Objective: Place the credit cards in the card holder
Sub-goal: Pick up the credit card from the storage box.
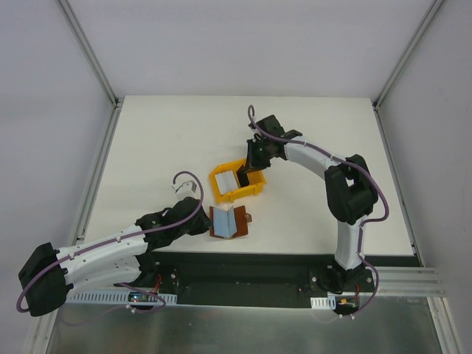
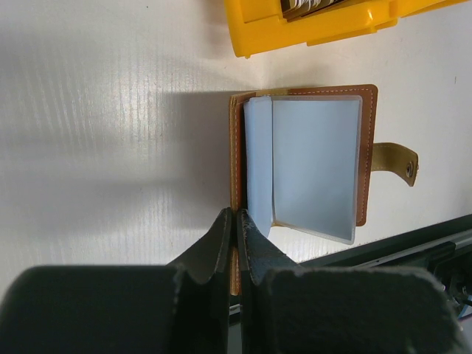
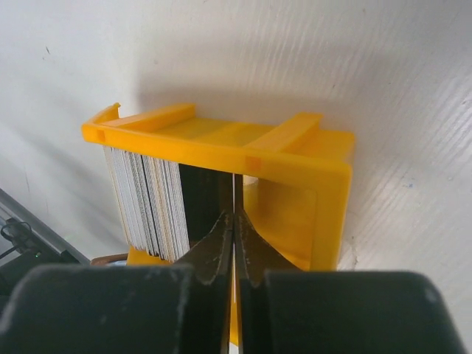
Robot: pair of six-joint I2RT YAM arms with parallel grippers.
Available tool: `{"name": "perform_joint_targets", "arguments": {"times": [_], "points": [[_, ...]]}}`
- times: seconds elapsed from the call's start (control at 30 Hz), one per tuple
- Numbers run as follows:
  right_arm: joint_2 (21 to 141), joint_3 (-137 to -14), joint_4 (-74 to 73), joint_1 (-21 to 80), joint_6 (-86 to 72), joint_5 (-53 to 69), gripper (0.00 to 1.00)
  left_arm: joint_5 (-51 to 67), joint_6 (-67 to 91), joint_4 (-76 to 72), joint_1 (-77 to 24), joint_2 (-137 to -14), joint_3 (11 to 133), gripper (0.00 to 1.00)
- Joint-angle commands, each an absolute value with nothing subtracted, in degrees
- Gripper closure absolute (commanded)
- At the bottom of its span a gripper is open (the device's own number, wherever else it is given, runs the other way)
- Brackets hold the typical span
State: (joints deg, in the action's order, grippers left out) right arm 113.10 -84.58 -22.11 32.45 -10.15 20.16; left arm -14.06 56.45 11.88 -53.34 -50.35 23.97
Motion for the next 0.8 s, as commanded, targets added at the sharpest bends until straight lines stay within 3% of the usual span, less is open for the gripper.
{"name": "perform_joint_targets", "arguments": {"times": [0.0,0.43,0.77], "points": [[110.7,-89.0,-25.1,32.6,-7.2,15.8,1.0,-15.2,56.3,12.1,-53.9,-50.4,25.5,1.0],[99.0,-88.5,-27.4,32.5,-3.9,13.8,1.0,-14.7,57.5,12.1,-54.0,-50.3,24.3,1.0],[80.0,-68.3,-16.2,36.6,-15.3,17.7,1.0,-14.9,58.9,12.1,-53.9,-48.5,23.1,1.0]]}}
